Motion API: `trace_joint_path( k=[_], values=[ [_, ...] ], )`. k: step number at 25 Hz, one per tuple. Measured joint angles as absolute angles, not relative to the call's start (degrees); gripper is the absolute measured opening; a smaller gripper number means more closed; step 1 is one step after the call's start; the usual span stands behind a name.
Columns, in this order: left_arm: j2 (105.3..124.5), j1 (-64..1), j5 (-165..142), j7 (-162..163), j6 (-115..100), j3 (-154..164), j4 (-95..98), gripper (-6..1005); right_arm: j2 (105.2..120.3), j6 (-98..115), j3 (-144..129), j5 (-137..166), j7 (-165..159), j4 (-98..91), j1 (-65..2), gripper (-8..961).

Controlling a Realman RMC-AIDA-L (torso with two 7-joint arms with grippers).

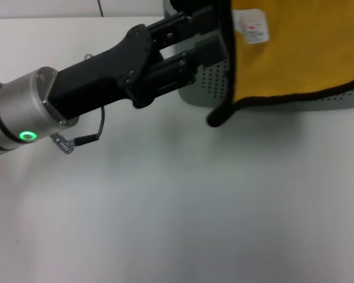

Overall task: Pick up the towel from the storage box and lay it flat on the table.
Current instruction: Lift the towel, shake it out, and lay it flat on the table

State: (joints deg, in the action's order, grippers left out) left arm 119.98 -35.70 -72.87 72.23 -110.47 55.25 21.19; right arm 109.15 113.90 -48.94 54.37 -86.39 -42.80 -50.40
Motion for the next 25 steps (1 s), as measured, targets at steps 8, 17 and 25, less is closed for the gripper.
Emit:
trace_joint_path(
  k=[8,17,25],
  values=[
    [120.22,-37.6,-72.8,71.4,-109.9,56.9,20.6,586,109.35,112.3,-50.5,54.9,-85.2,-42.8,-50.9,51],
    [120.15,-38.2,-72.7,70.0,-114.8,65.9,21.1,584,109.24,108.6,-50.5,56.0,-82.6,-42.7,-51.0,53],
    [120.59,-39.2,-72.4,68.4,-112.9,68.6,18.9,582,109.84,107.2,-50.5,56.1,-81.6,-42.9,-51.8,55]
  ],
)
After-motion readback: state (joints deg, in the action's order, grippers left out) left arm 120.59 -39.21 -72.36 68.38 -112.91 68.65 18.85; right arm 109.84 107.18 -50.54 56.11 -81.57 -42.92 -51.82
